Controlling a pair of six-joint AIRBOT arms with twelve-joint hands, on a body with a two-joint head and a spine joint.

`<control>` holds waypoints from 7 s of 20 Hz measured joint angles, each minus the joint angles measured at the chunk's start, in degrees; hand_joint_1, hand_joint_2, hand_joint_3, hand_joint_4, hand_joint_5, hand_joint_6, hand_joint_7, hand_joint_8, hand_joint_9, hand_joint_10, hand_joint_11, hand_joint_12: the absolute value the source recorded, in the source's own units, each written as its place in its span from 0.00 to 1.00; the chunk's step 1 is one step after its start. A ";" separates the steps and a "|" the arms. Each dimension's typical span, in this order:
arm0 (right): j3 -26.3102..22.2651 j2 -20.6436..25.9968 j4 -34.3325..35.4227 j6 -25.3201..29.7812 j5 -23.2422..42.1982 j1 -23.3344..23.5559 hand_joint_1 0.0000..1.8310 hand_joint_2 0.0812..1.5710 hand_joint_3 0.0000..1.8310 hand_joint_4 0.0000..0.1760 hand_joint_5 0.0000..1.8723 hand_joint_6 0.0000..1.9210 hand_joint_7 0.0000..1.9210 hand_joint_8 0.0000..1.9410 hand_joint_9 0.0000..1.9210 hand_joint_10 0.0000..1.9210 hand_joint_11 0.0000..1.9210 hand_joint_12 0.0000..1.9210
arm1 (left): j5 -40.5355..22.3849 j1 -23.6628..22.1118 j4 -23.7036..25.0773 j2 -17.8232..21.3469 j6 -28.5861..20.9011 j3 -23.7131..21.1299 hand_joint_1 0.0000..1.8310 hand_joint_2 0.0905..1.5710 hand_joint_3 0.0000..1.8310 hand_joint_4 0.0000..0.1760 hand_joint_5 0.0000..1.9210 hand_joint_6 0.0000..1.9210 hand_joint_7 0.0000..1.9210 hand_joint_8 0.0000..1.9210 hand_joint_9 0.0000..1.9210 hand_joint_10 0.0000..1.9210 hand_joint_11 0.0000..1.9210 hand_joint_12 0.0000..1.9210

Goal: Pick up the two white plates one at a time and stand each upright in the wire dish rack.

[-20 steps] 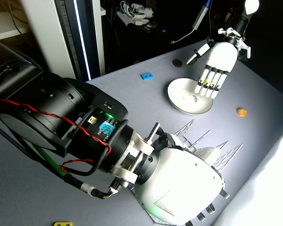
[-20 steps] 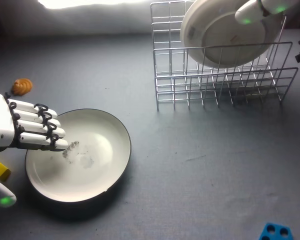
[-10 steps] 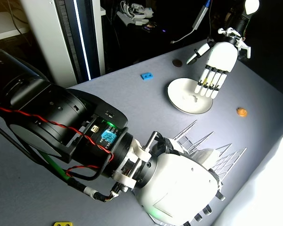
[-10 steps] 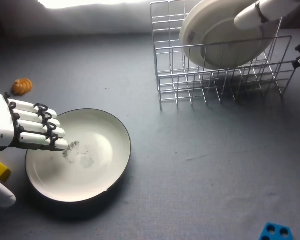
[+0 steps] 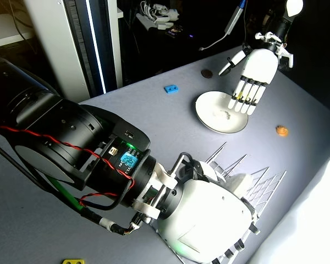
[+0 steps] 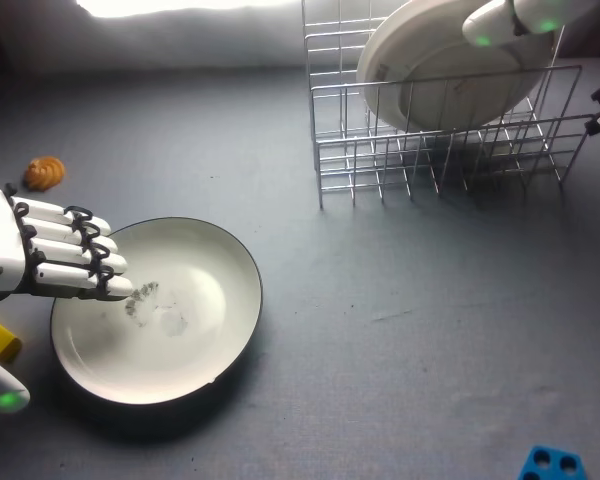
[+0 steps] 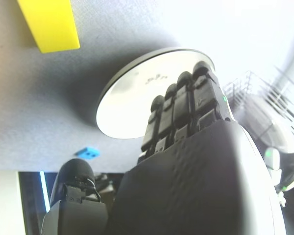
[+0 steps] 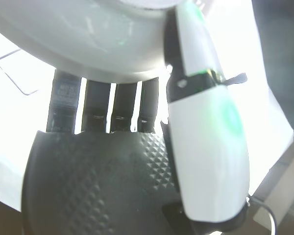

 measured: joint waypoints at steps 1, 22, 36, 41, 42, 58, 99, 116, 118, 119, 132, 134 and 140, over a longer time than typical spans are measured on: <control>-0.02 0.04 -0.02 0.00 -0.17 0.31 0.76 0.67 0.00 0.00 0.51 0.52 0.56 0.45 0.51 0.51 0.49 0.51 | 0.00 0.00 0.02 0.00 -0.07 0.04 0.00 0.67 0.00 0.00 0.00 0.00 0.00 0.00 0.00 0.00 0.00 0.00; -1.31 1.01 -0.61 -1.11 1.36 0.55 0.75 0.68 0.00 0.00 0.51 0.51 0.56 0.45 0.48 0.57 0.44 0.59 | -0.02 1.14 -0.17 -0.09 -0.13 0.39 0.00 0.67 0.00 0.00 0.00 0.00 0.00 0.00 0.00 0.00 0.00 0.00; -0.46 0.76 -0.68 -0.79 5.09 -2.21 0.76 0.67 0.00 0.00 0.53 0.49 0.58 0.42 0.49 0.55 0.43 0.61 | -0.11 1.05 -0.20 -0.13 -0.35 0.81 0.00 0.68 0.00 0.00 0.00 0.00 0.00 0.00 0.00 0.00 0.00 0.00; -0.46 0.76 -2.89 -1.33 7.54 -2.75 0.64 0.70 0.00 0.00 0.51 0.53 0.50 0.26 0.52 0.17 0.36 0.57 | -0.07 0.63 -0.24 -0.17 -0.48 1.53 0.00 0.68 0.00 0.00 0.00 0.00 0.00 0.00 0.00 0.00 0.00 0.00; -0.46 0.76 -3.28 -1.33 8.00 -2.91 0.63 0.70 0.00 0.00 0.50 0.54 0.52 0.13 0.53 0.12 0.34 0.56 | 0.02 0.63 -0.20 -0.17 -0.50 1.53 0.00 0.68 0.00 0.00 0.00 0.00 0.00 0.00 0.00 0.00 0.00 0.00; -0.46 0.59 -4.13 -2.25 17.16 -4.17 0.62 0.63 0.00 0.00 0.41 0.00 0.43 0.00 0.43 0.00 0.15 0.58 | -0.15 0.55 -0.15 -0.20 -0.57 1.51 0.00 0.67 0.00 0.00 0.00 0.00 0.00 0.00 0.00 0.00 0.00 0.00; -23.76 0.22 -30.71 -33.53 23.08 -8.81 0.63 0.56 0.00 0.00 0.00 0.00 0.00 0.00 0.00 0.00 0.00 0.21 | 0.74 10.84 -5.25 -2.73 -1.70 4.74 0.00 0.67 0.00 0.00 0.00 0.00 0.00 0.00 0.00 0.00 0.00 0.00; -19.37 -14.62 -29.46 -41.75 16.70 -11.28 0.64 0.59 0.00 0.00 0.03 0.00 0.00 0.00 0.01 0.00 0.00 0.28 | 0.42 11.96 -6.82 -3.04 -1.81 5.27 0.00 0.67 0.00 0.00 0.00 0.00 0.00 0.00 0.00 0.00 0.00 0.00; -17.90 -16.79 -28.44 -42.49 16.52 -11.34 0.64 0.60 0.00 0.00 0.03 0.00 0.00 0.00 0.01 0.00 0.00 0.26 | 0.42 11.96 -6.84 -3.04 -1.81 5.27 0.00 0.67 0.00 0.00 0.00 0.00 0.00 0.00 0.00 0.00 0.00 0.00; -17.20 -17.70 -27.96 -42.71 16.57 -11.34 0.65 0.59 0.00 0.00 0.04 0.00 0.01 0.00 0.02 0.00 0.00 0.28 | 0.42 11.96 -6.82 -3.06 -1.81 5.27 0.00 0.67 0.00 0.00 0.00 0.00 0.00 0.00 0.00 0.00 0.00 0.00; -7.43 -25.42 -26.32 -43.60 21.24 -13.64 0.72 0.63 0.00 0.00 0.17 0.01 0.17 0.01 0.16 0.02 0.00 0.53 | 0.42 11.96 -6.84 -3.10 -1.81 5.29 0.00 0.66 0.00 0.00 0.00 0.00 0.00 0.00 0.00 0.00 0.00 0.00; -6.86 -25.92 -26.05 -43.63 21.35 -13.70 0.71 0.64 0.00 0.00 0.20 0.01 0.21 0.01 0.20 0.02 0.00 0.59 | 0.44 11.96 -6.86 -3.10 -1.81 5.29 0.00 0.67 0.00 0.00 0.00 0.00 0.00 0.00 0.00 0.00 0.00 0.00; -6.45 -26.32 -25.68 -43.67 22.88 -13.81 0.76 0.72 0.00 0.00 0.36 0.01 0.37 0.01 0.39 0.02 0.19 0.56 | 0.44 11.96 -6.86 -3.10 -1.81 5.29 0.00 0.67 0.00 0.00 0.00 0.00 0.00 0.00 0.00 0.00 0.00 0.00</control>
